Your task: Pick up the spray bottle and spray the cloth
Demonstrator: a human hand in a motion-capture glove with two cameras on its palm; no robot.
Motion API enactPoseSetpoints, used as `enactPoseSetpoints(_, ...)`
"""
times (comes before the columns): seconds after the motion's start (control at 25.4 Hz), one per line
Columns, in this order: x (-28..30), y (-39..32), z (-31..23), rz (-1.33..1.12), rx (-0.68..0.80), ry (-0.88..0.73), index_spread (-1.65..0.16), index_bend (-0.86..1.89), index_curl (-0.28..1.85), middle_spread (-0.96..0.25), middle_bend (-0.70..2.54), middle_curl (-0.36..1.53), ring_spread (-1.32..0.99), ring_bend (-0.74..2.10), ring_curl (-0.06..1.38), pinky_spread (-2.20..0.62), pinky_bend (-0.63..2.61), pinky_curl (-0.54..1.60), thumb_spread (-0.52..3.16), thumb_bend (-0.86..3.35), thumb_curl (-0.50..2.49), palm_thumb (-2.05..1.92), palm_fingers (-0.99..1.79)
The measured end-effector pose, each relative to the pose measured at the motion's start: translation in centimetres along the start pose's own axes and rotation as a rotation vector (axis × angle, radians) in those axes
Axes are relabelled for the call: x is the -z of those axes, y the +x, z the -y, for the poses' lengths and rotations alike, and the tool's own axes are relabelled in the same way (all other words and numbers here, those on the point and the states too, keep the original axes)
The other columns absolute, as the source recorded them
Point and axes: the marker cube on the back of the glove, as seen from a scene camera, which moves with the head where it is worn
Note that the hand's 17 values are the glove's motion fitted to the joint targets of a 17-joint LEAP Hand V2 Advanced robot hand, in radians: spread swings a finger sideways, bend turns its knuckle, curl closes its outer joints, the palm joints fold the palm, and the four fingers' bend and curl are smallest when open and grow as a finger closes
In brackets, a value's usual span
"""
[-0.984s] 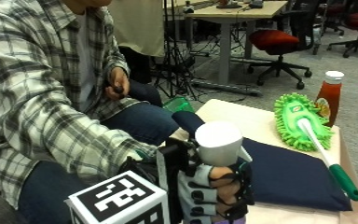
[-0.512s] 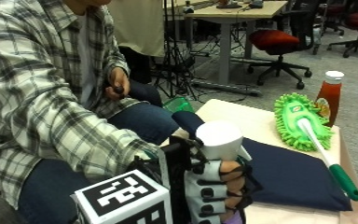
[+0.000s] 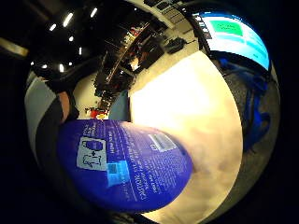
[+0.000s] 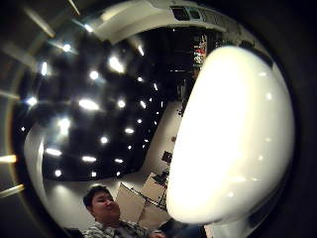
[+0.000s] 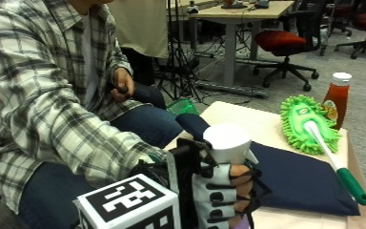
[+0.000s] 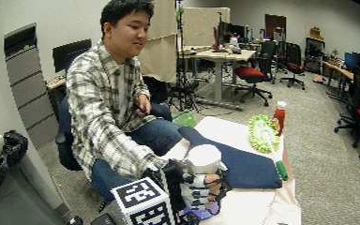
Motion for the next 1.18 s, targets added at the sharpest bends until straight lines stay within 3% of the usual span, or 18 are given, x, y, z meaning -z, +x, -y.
enactPoseSetpoints(1.18,-1.4,-13.5,-4.8,-0.295,0.168,-0.356,-0.27,0.29,0.57,-0.17,0.58,0.56,-0.21,0.59,0.48,-0.11,0.34,0.41,0.06,-0.03,0.75,1.1,1.28)
